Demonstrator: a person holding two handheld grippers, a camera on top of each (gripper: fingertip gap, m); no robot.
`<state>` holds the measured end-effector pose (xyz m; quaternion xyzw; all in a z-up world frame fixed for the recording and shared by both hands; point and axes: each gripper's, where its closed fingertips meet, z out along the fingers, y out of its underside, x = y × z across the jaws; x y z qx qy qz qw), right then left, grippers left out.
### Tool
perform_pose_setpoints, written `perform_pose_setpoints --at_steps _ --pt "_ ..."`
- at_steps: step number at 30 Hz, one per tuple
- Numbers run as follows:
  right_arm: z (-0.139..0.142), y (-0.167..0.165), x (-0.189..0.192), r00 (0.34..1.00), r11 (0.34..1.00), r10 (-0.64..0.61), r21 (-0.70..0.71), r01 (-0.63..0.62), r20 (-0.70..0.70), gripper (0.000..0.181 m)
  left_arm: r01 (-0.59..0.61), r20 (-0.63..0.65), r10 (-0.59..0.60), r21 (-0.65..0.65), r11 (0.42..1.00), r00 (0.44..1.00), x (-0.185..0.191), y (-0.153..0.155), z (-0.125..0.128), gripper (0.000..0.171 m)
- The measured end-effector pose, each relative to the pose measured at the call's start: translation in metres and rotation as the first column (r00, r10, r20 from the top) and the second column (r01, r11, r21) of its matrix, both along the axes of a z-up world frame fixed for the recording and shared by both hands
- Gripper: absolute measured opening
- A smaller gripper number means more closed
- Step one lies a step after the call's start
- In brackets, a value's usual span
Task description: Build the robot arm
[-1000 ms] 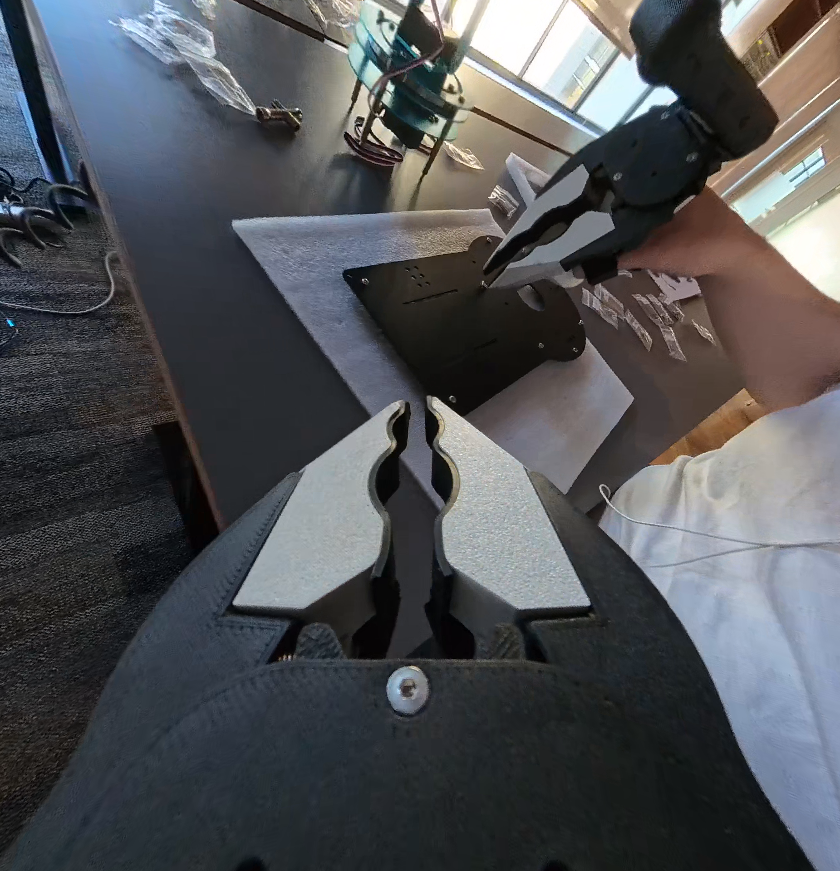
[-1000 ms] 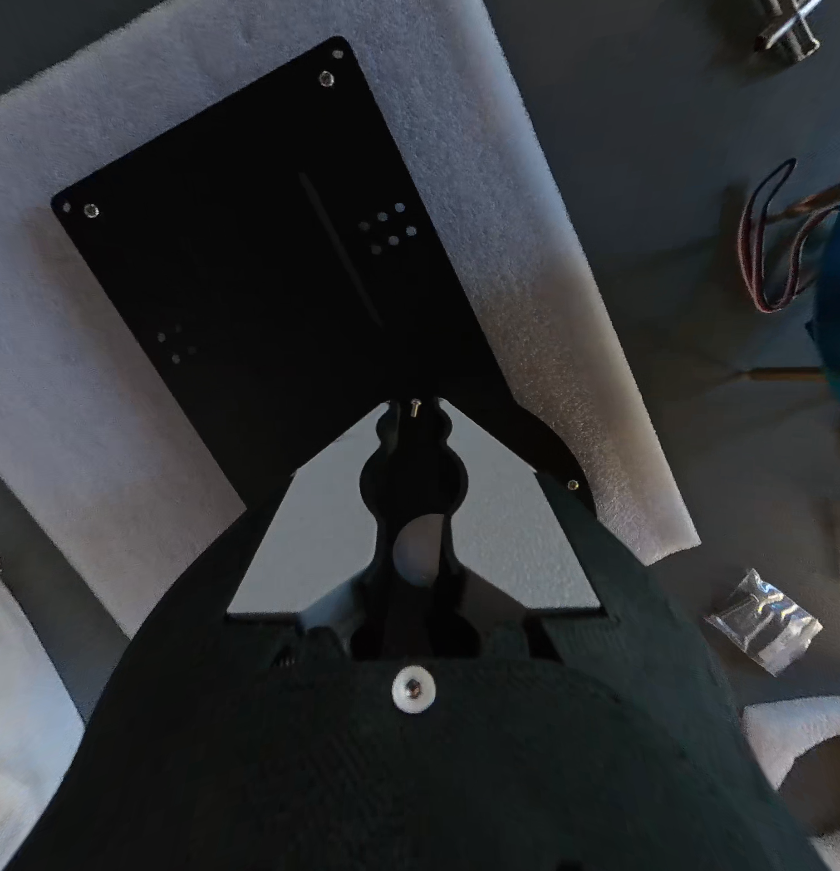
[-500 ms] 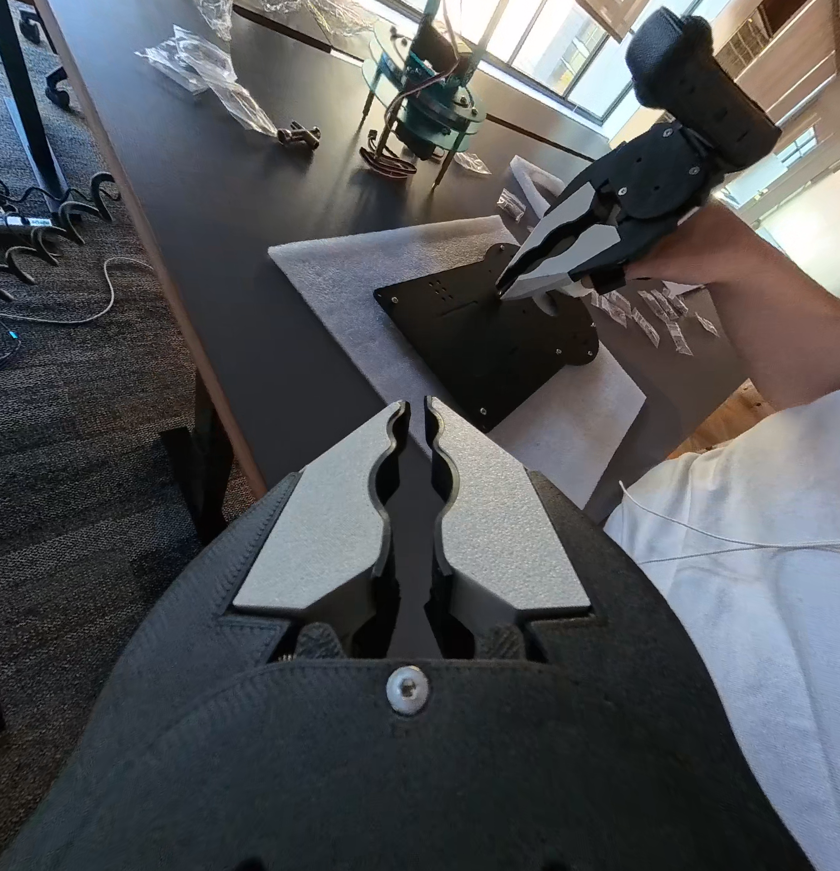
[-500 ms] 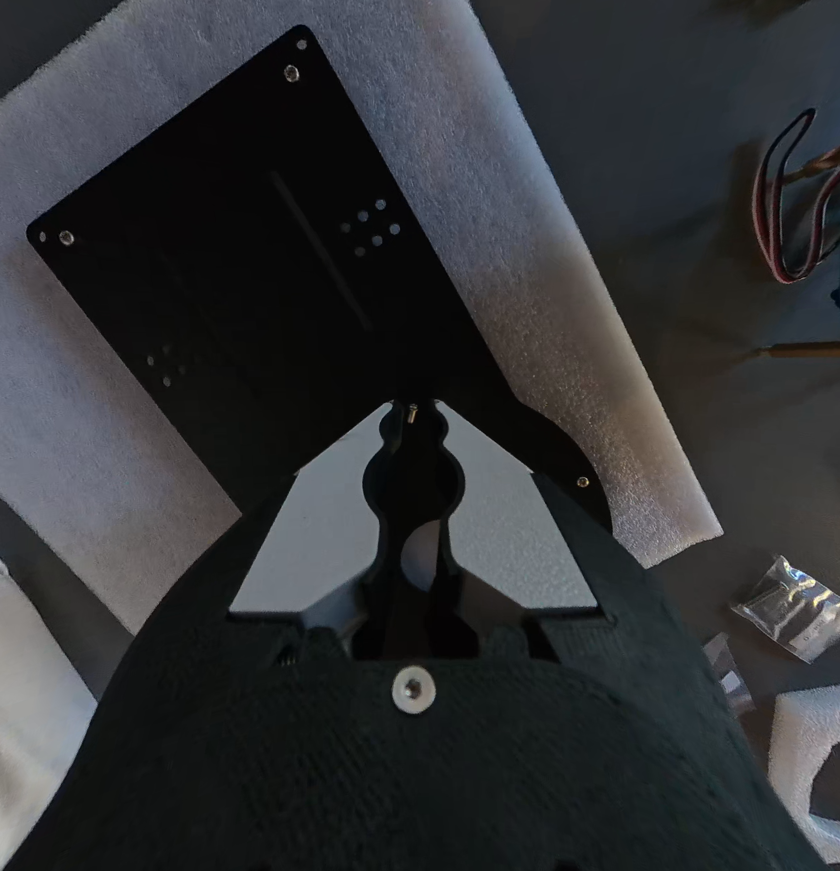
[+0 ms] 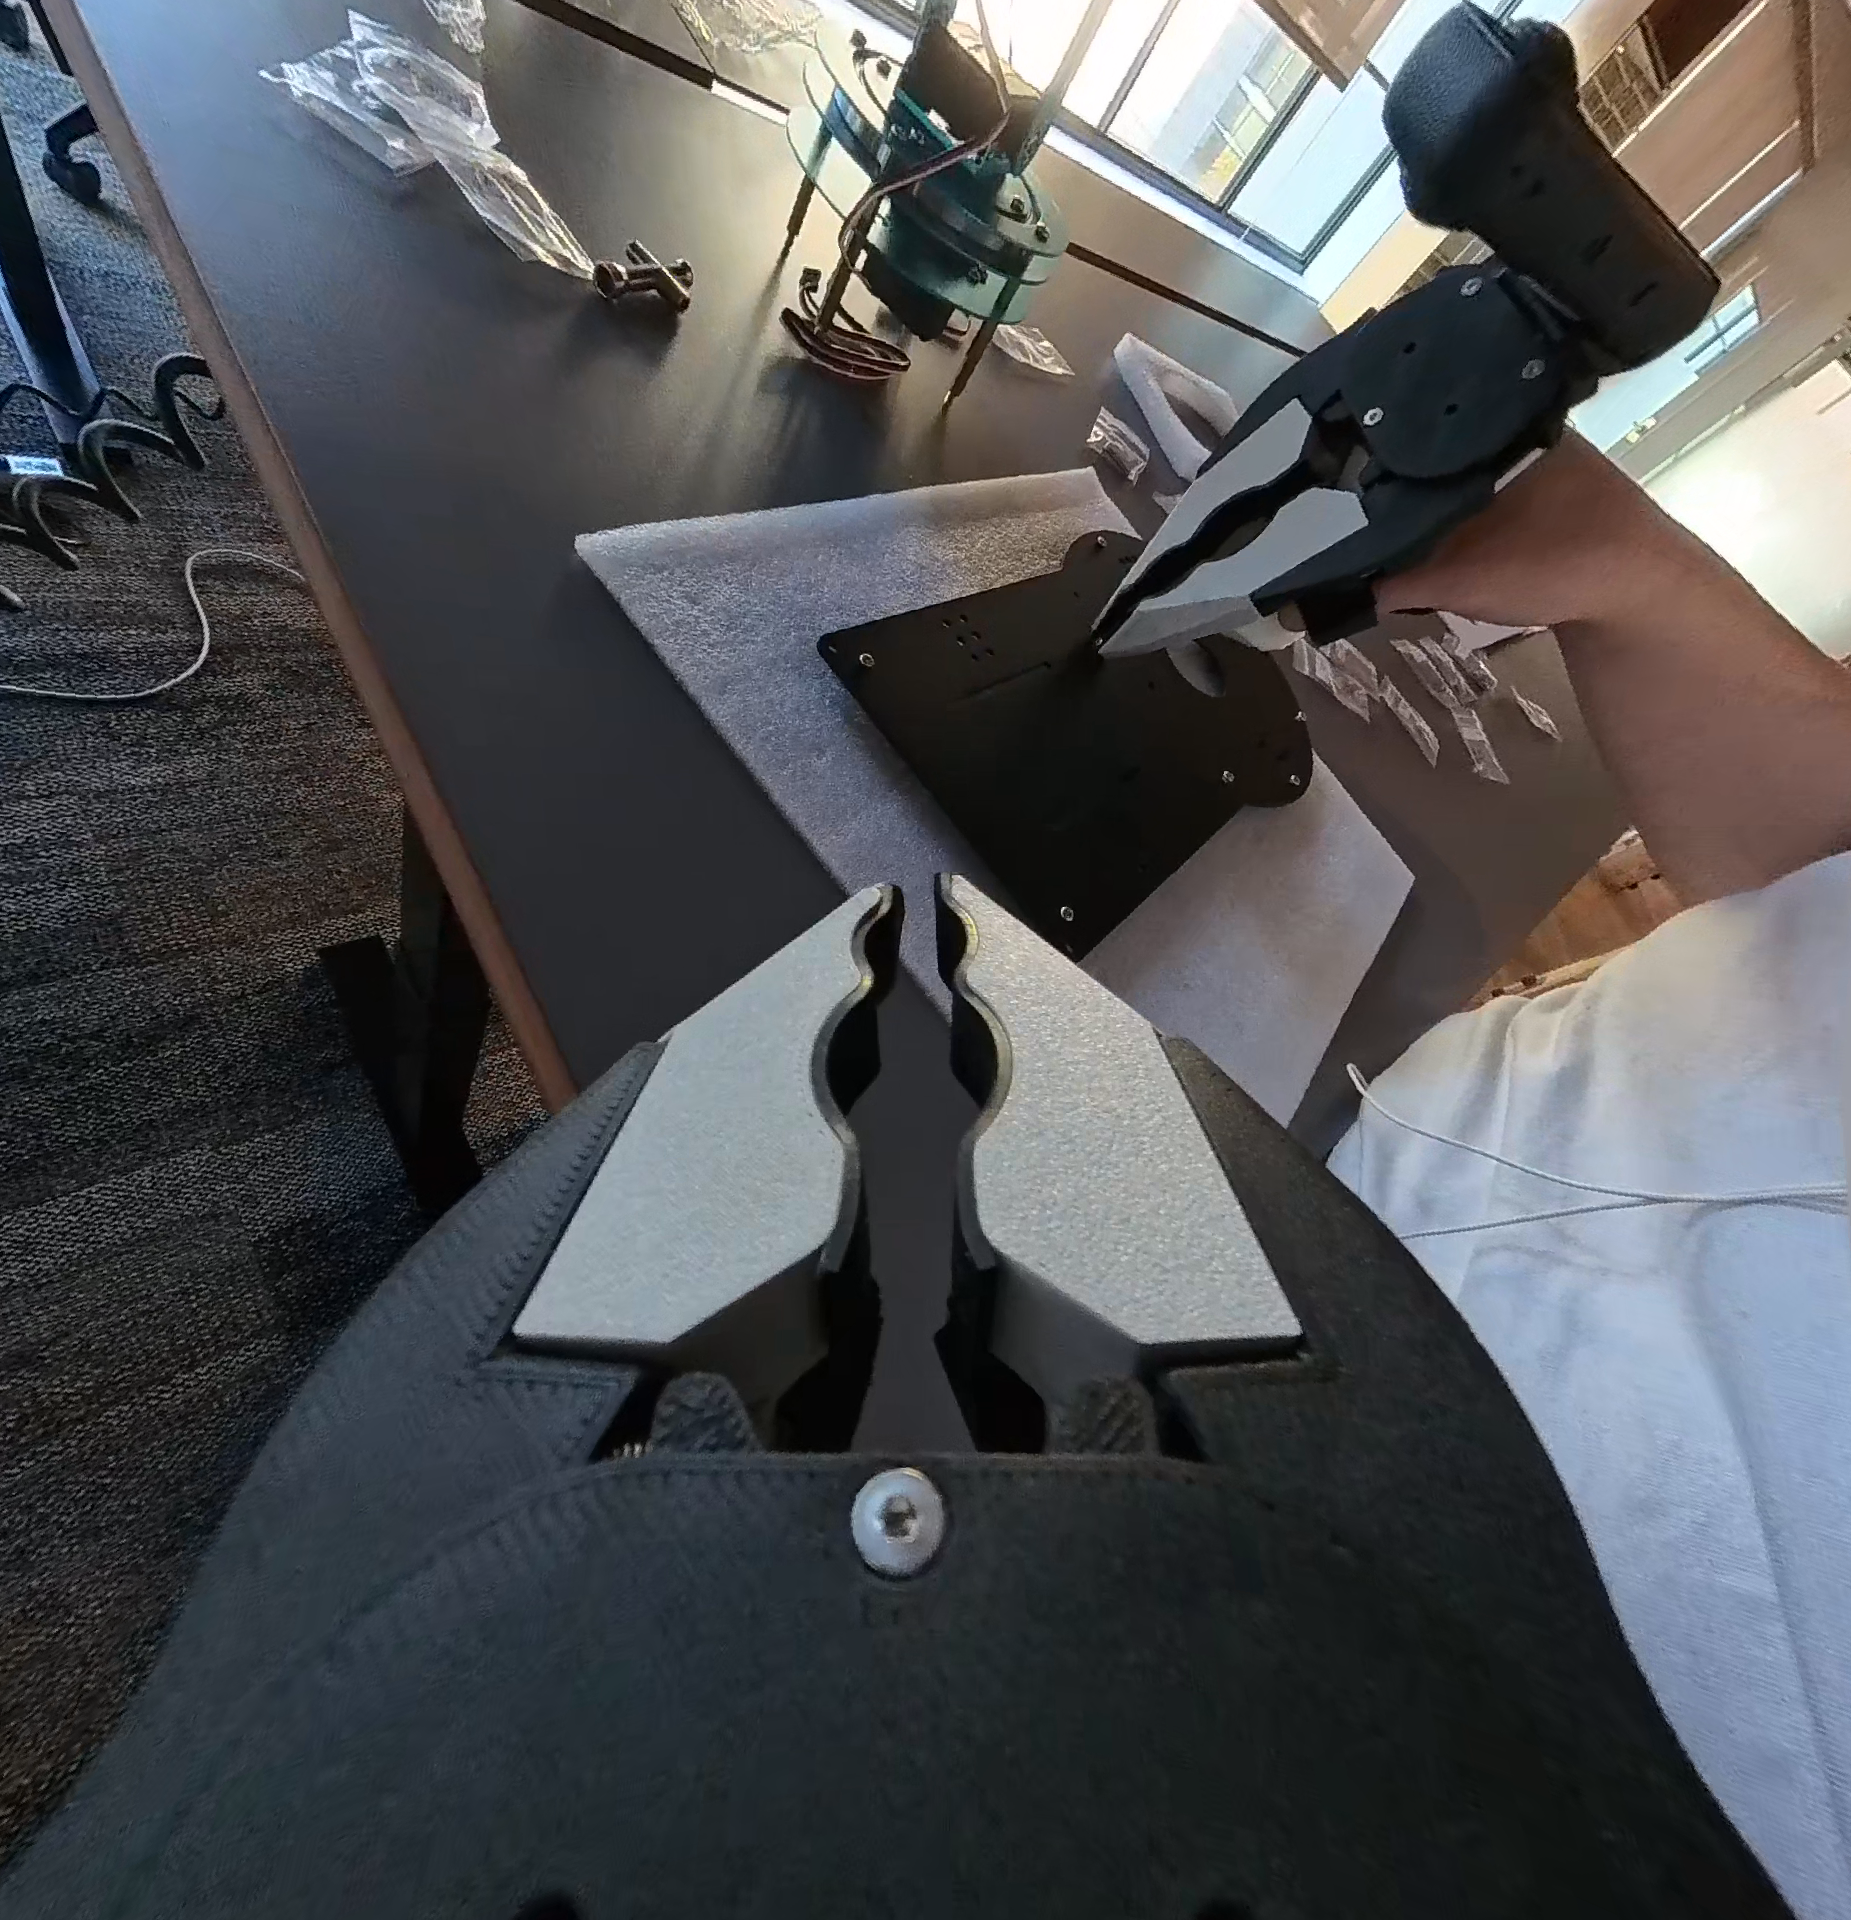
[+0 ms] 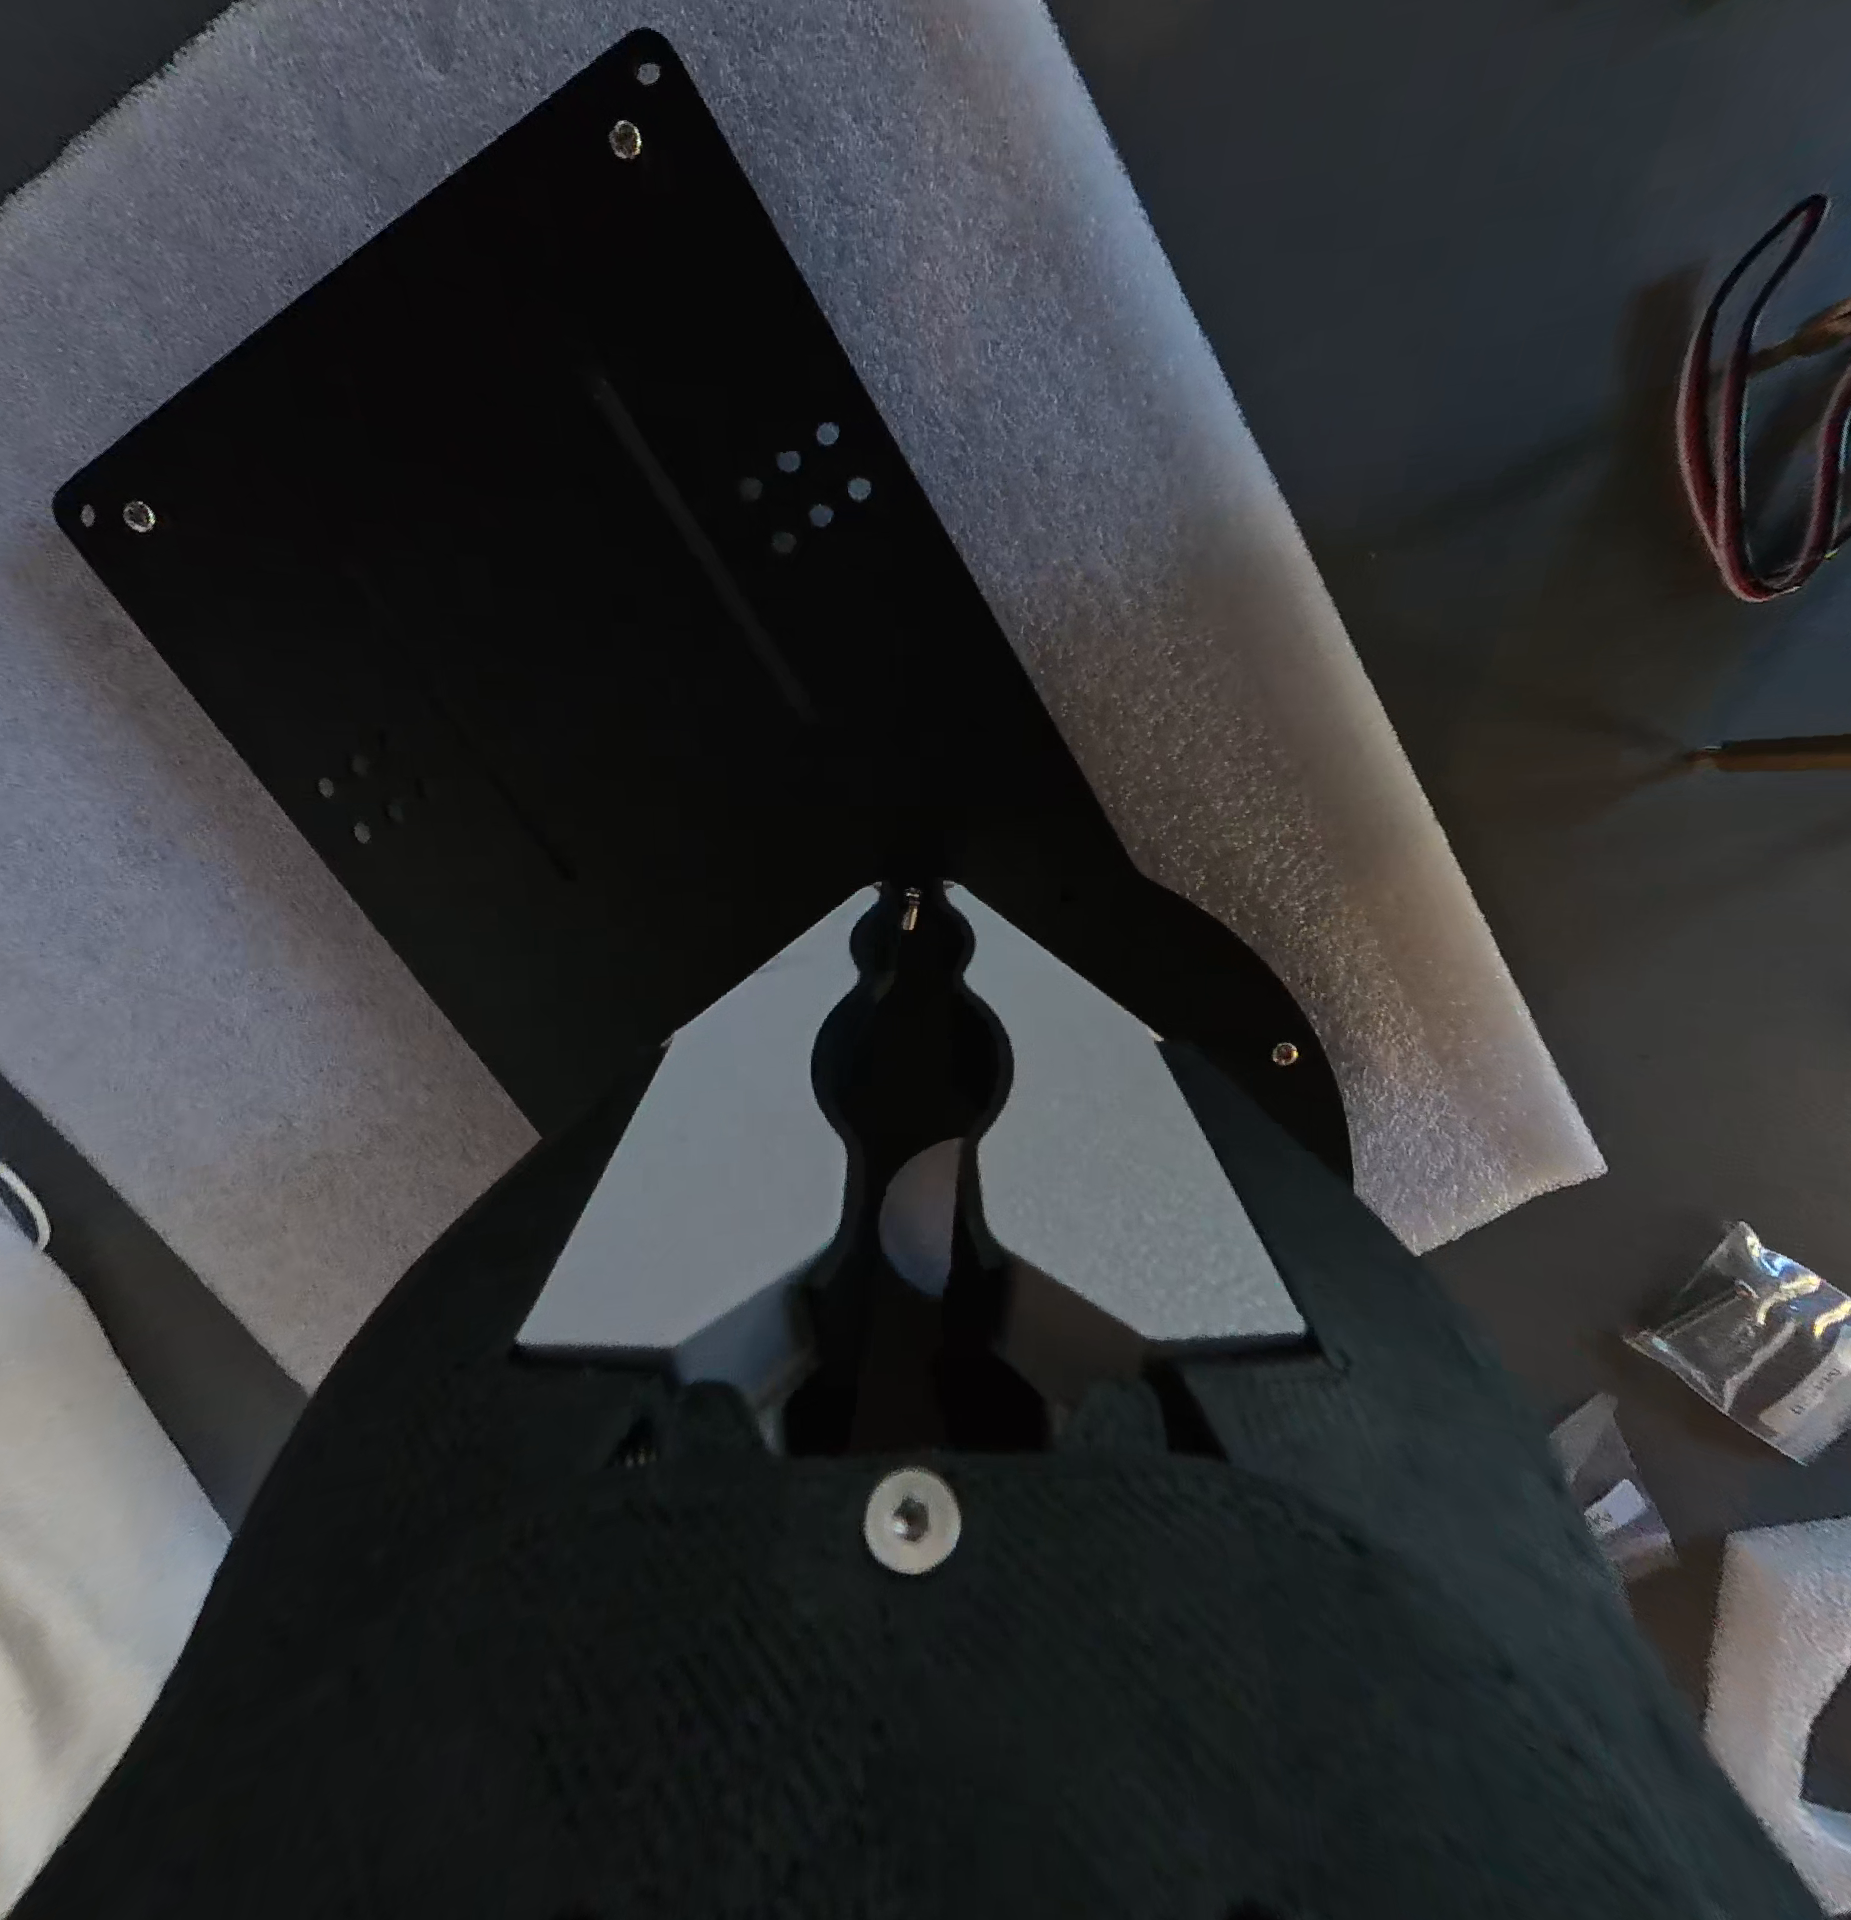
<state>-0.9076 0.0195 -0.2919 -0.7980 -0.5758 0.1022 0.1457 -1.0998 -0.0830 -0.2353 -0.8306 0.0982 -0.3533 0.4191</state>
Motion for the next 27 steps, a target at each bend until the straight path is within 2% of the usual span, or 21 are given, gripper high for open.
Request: perform_pose_setpoints --at_steps 7,12,16,23,27 --pt "0.003 0.005 0.001 0.998 1.000 -0.005 -0.005 0.005 -0.059 0.003 -0.005 0.011 0.005 0.001 1.000 1.000 -0.001 0.001 0.001 0.004" --pt "0.016 0.022 -0.008 0.945 1.000 -0.024 -0.018 0.019 -0.326 0.003 0.000 0.030 0.000 -0.003 1.000 1.000 0.000 0.001 0.001 0.004" --pt "0.015 0.031 -0.002 0.883 0.999 -0.042 -0.045 0.023 -0.468 0.003 0.006 0.030 -0.006 -0.015 1.000 1.000 0.001 0.001 -0.002 0.005" --pt "0.009 0.033 0.004 0.840 0.992 -0.075 -0.127 0.008 -0.538 0.003 0.013 0.029 -0.012 -0.036 0.999 1.000 0.004 0.002 -0.006 0.005" --pt "0.006 0.031 0.004 0.848 0.993 -0.046 -0.117 -0.019 -0.527 0.003 0.016 0.030 -0.015 -0.043 0.999 0.999 0.006 0.004 -0.008 0.005"
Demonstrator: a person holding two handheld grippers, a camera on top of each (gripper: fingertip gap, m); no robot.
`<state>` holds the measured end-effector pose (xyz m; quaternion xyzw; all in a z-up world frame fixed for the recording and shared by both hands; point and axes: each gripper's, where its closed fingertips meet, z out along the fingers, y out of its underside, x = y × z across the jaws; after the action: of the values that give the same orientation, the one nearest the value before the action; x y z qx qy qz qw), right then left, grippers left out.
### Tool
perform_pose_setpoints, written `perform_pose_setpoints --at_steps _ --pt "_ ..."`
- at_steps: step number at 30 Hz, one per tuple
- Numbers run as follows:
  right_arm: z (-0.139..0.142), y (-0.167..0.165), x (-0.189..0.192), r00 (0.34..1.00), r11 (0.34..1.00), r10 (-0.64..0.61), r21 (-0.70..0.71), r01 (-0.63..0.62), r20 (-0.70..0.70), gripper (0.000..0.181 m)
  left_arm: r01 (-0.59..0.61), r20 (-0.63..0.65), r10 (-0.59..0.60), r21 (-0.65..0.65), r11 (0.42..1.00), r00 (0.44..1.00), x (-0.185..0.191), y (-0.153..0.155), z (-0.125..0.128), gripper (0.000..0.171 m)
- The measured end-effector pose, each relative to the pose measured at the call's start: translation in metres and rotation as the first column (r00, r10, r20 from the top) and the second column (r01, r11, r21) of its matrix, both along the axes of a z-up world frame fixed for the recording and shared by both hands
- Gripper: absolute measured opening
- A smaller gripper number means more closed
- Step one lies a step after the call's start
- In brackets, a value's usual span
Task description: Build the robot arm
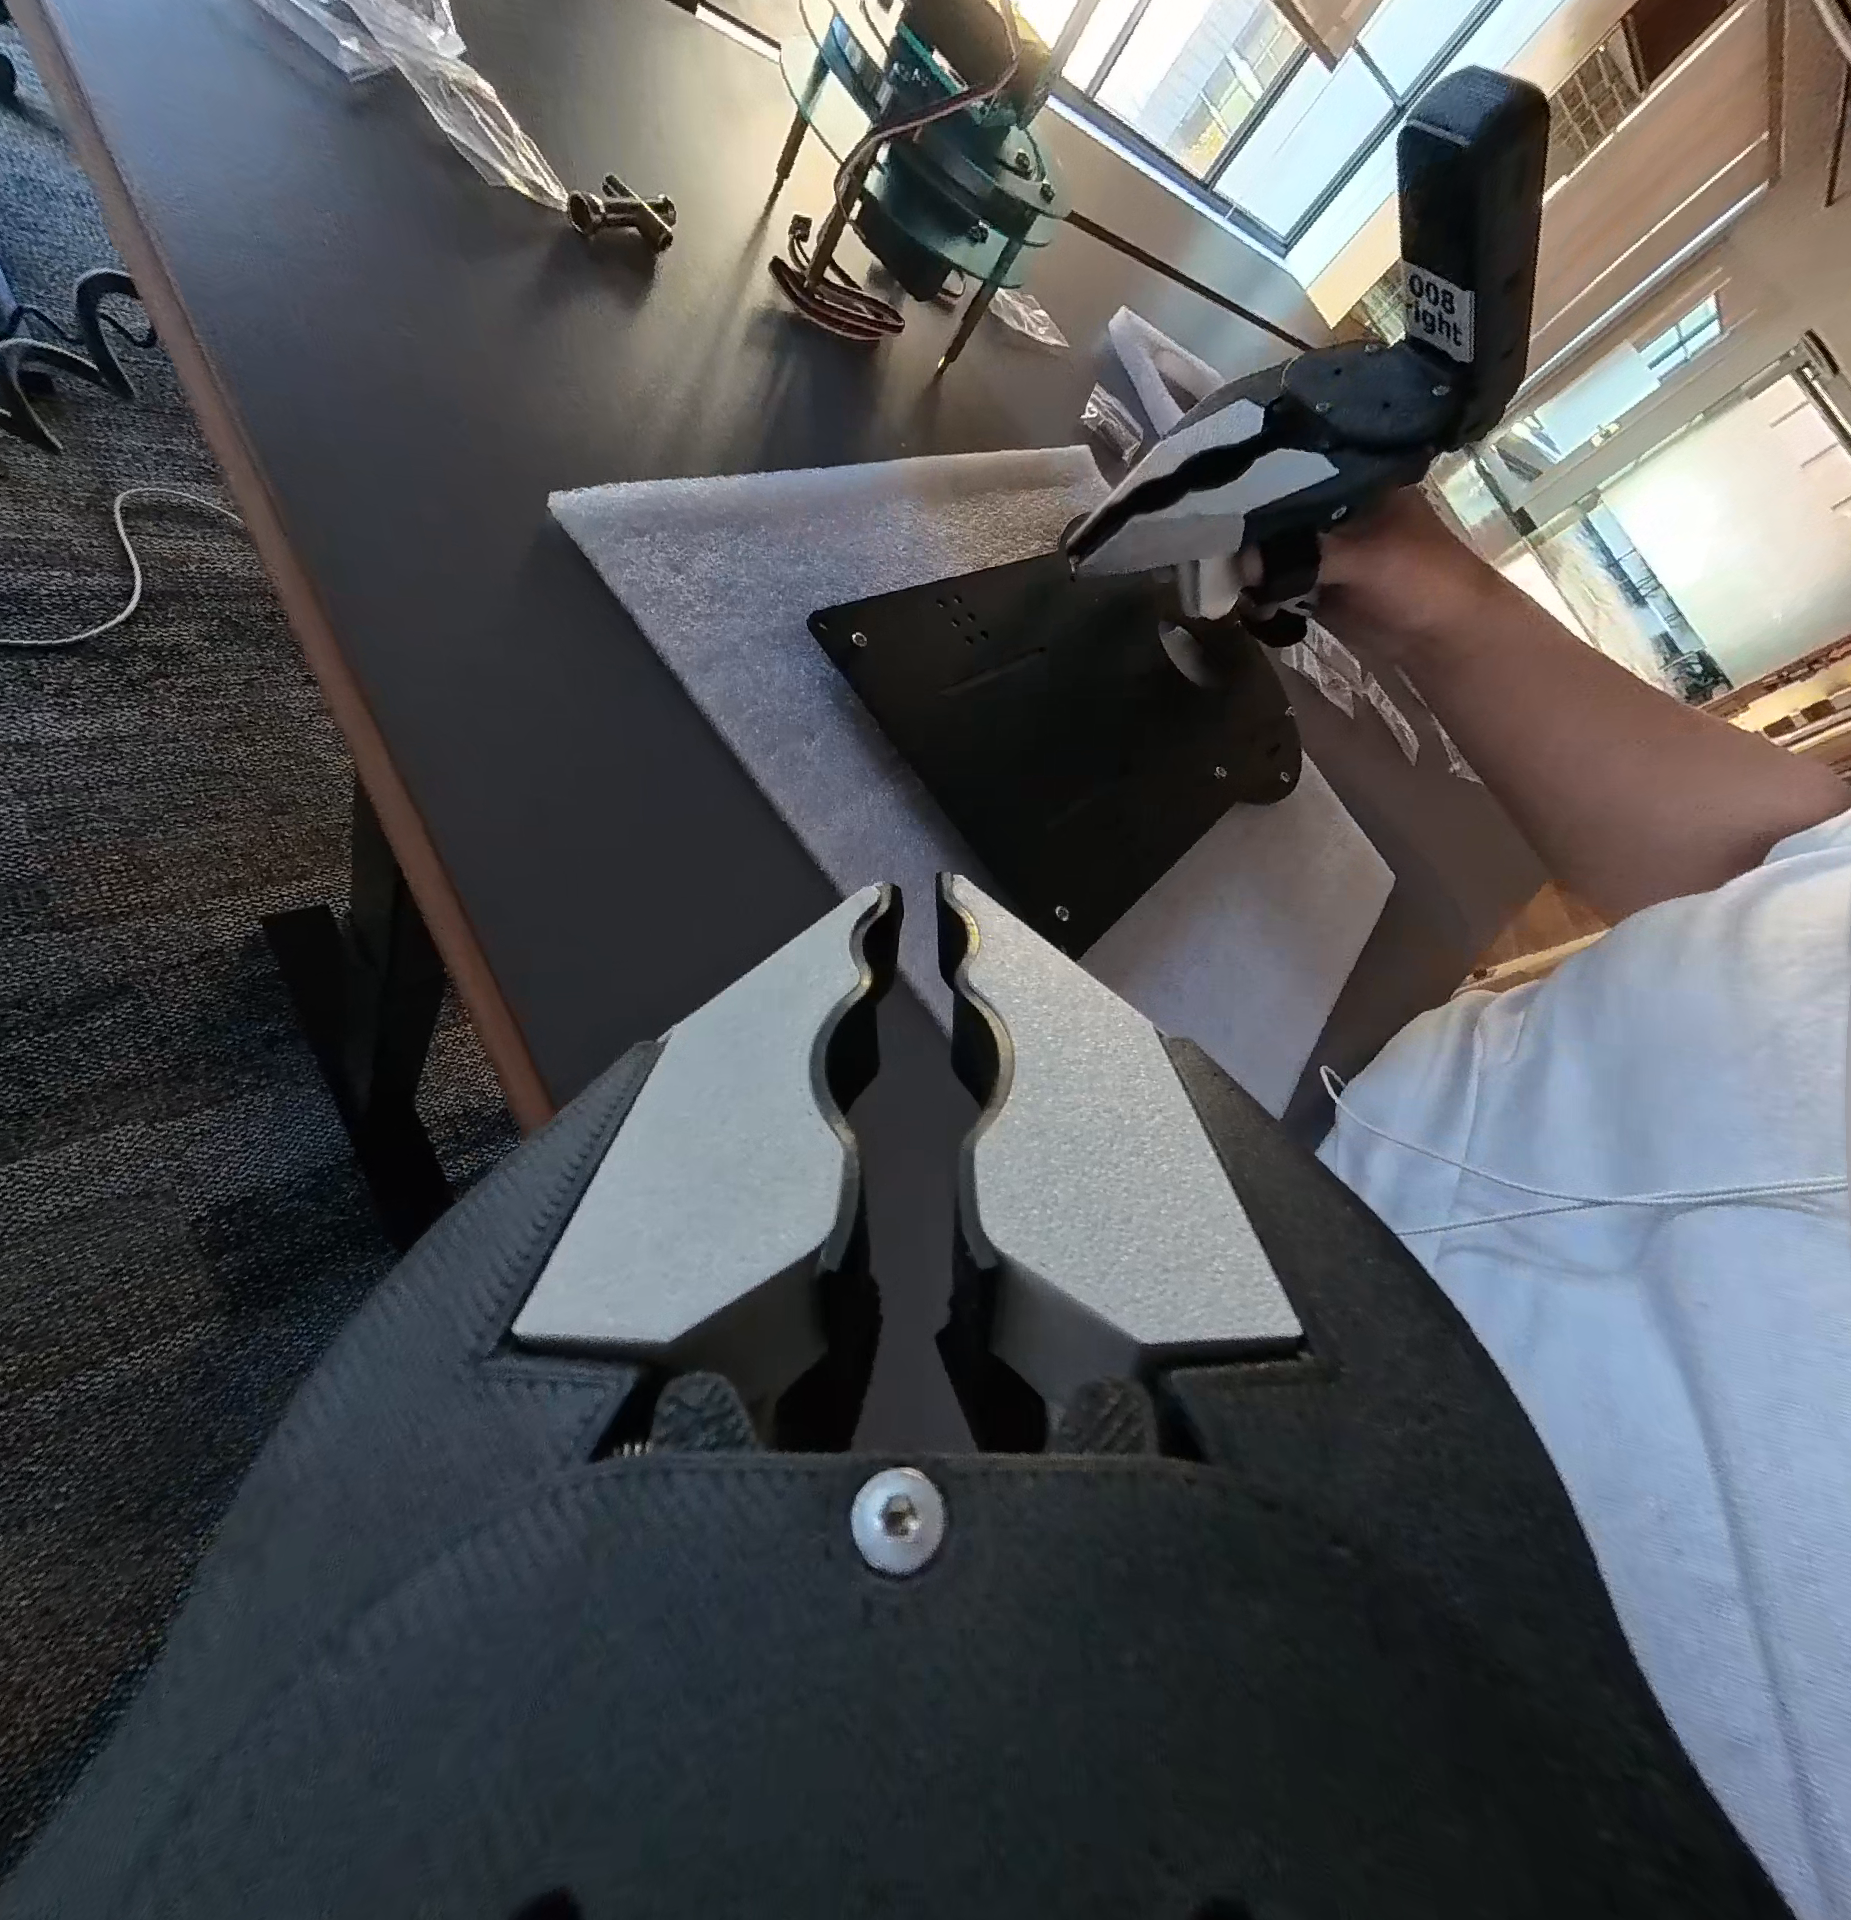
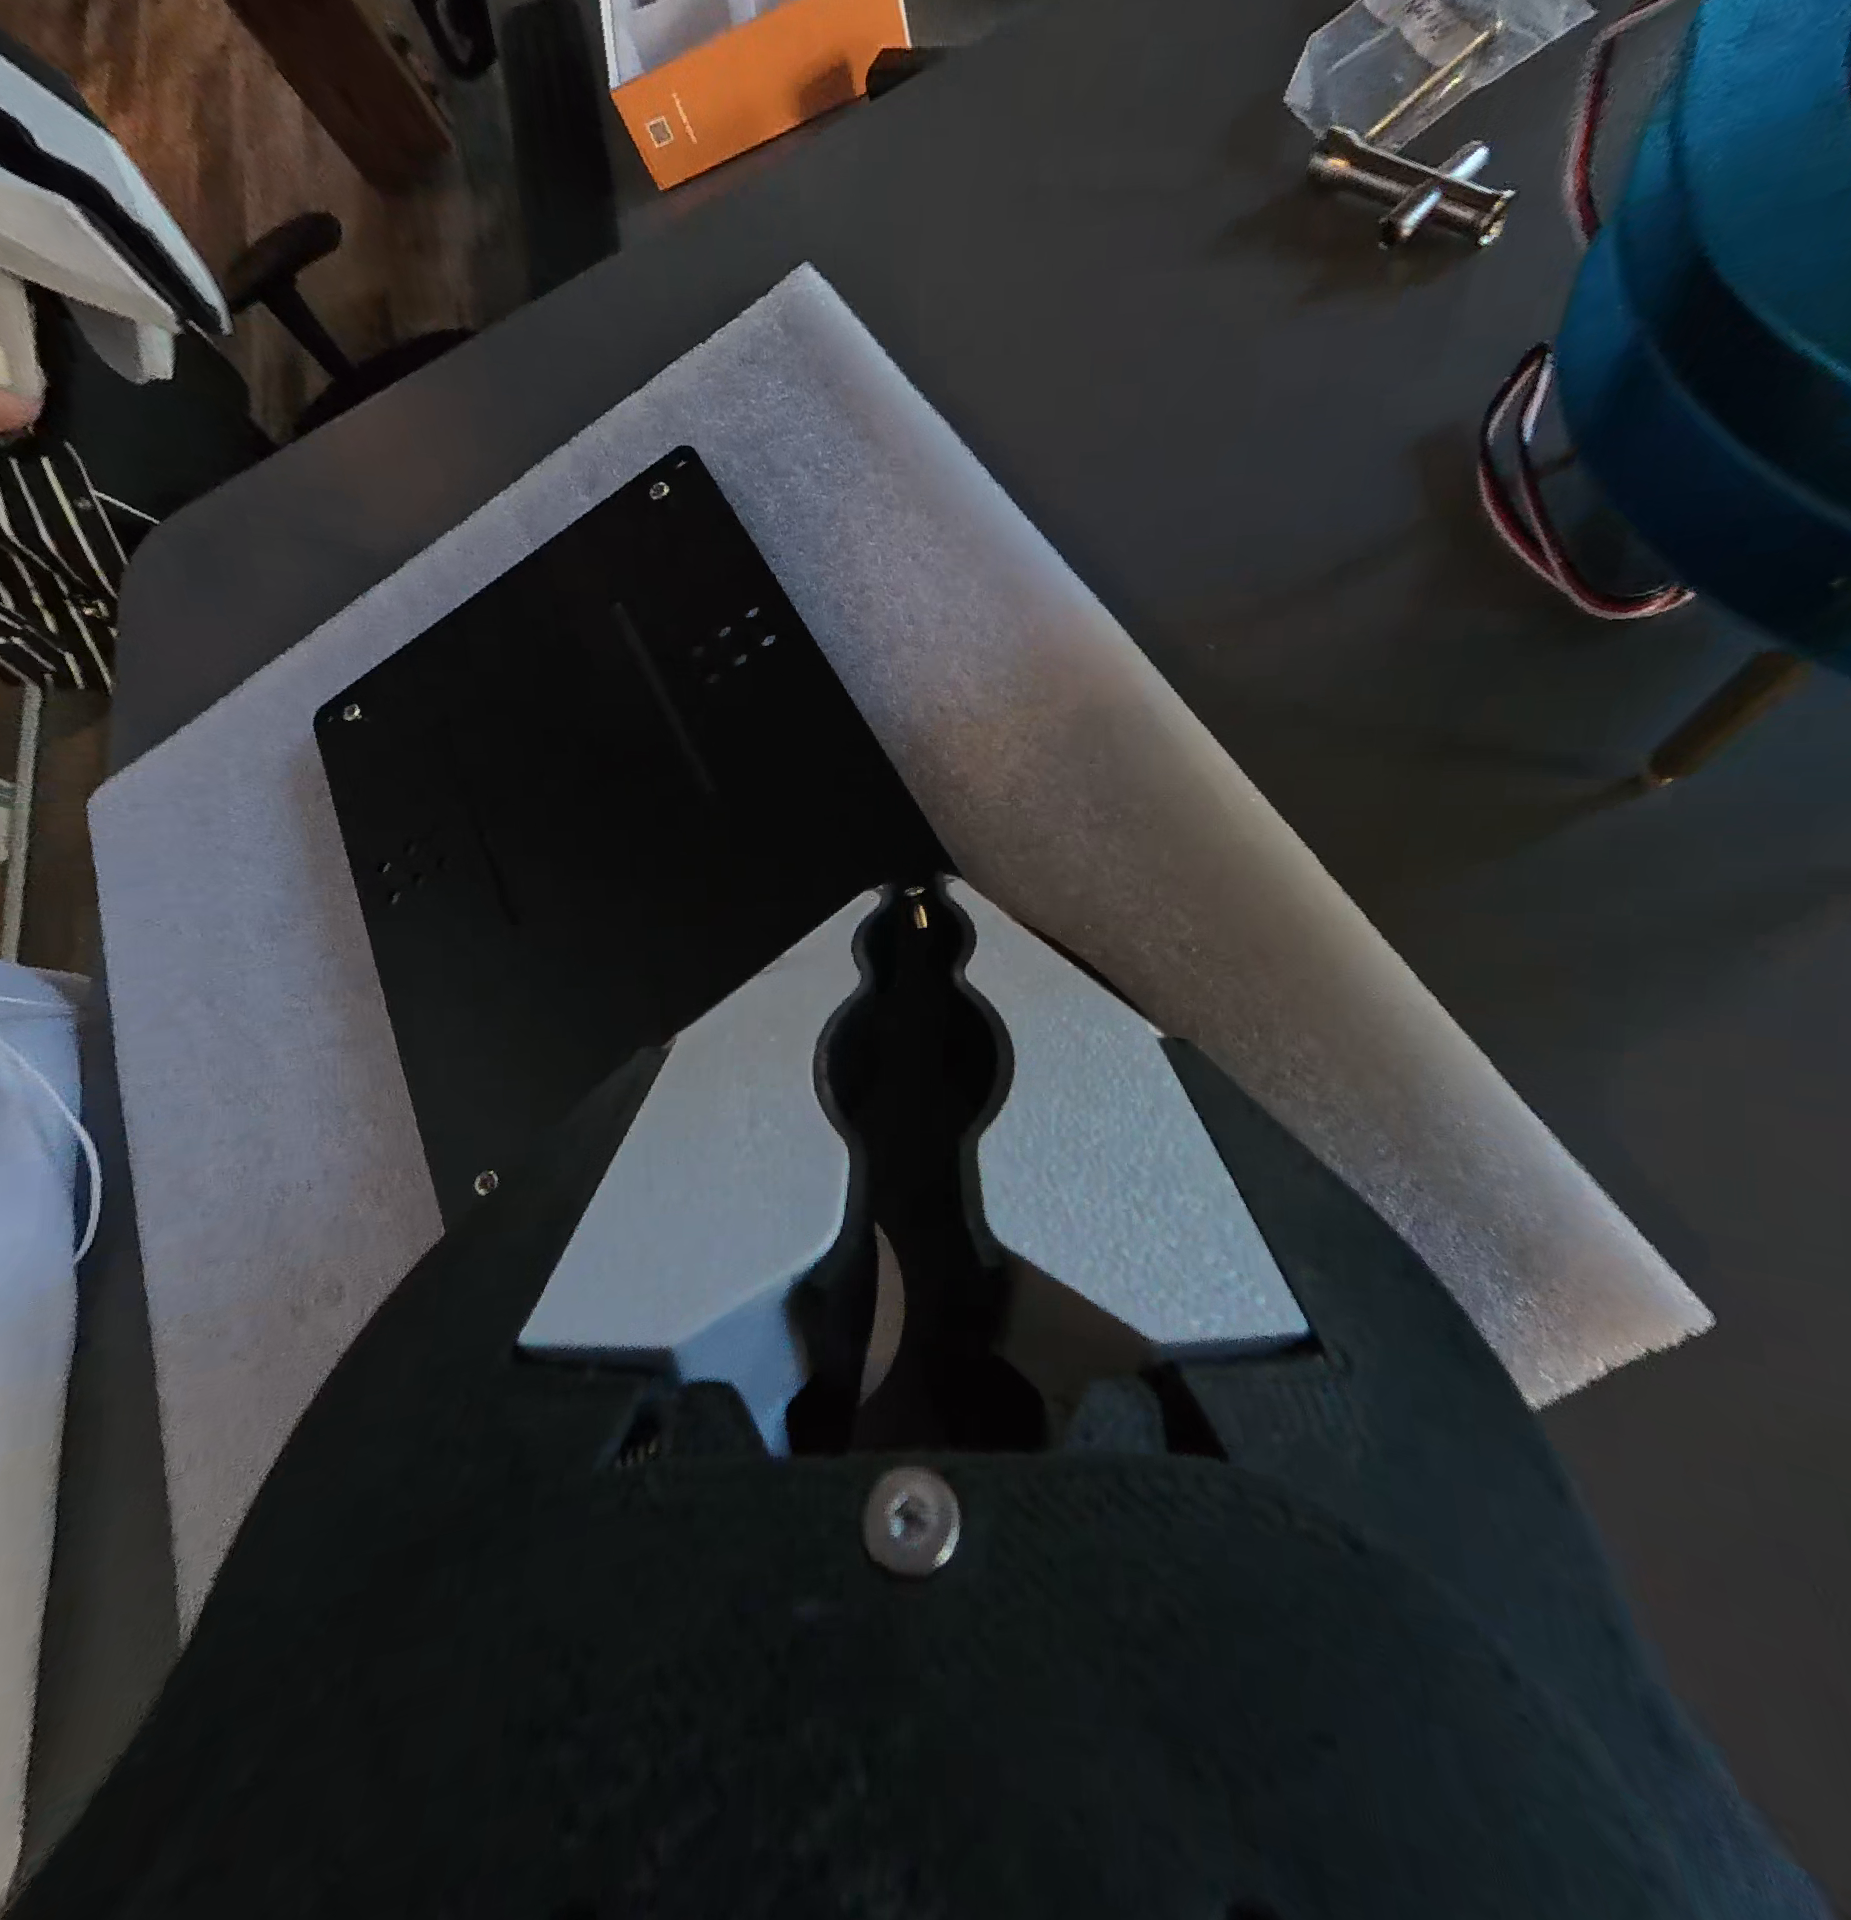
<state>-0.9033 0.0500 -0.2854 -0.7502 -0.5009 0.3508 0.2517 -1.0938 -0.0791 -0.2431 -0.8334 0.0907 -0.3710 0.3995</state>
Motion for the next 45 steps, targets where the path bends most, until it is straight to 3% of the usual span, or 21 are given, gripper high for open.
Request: perform_pose_setpoints --at_steps 32,35,38,45 --pt "0.000 -0.006 0.003 0.999 0.999 0.039 0.016 -0.039 0.011 0.003 0.026 0.021 -0.025 -0.019 0.999 0.999 0.007 0.003 -0.003 0.005" --pt "0.014 -0.007 -0.006 0.997 0.997 -0.010 -0.081 0.004 -0.077 0.003 0.038 0.052 -0.038 -0.005 0.999 0.998 0.012 0.006 0.000 0.005" --pt "0.048 -0.013 -0.023 0.964 0.961 -0.099 -0.276 0.028 -0.246 0.003 0.055 0.059 -0.059 0.060 0.997 0.997 0.027 0.014 0.010 0.009" --pt "0.112 -0.034 -0.049 0.813 0.770 -0.317 -0.633 -0.080 -0.489 0.002 0.061 0.047 -0.081 0.333 0.941 0.996 0.110 0.046 0.053 0.021"
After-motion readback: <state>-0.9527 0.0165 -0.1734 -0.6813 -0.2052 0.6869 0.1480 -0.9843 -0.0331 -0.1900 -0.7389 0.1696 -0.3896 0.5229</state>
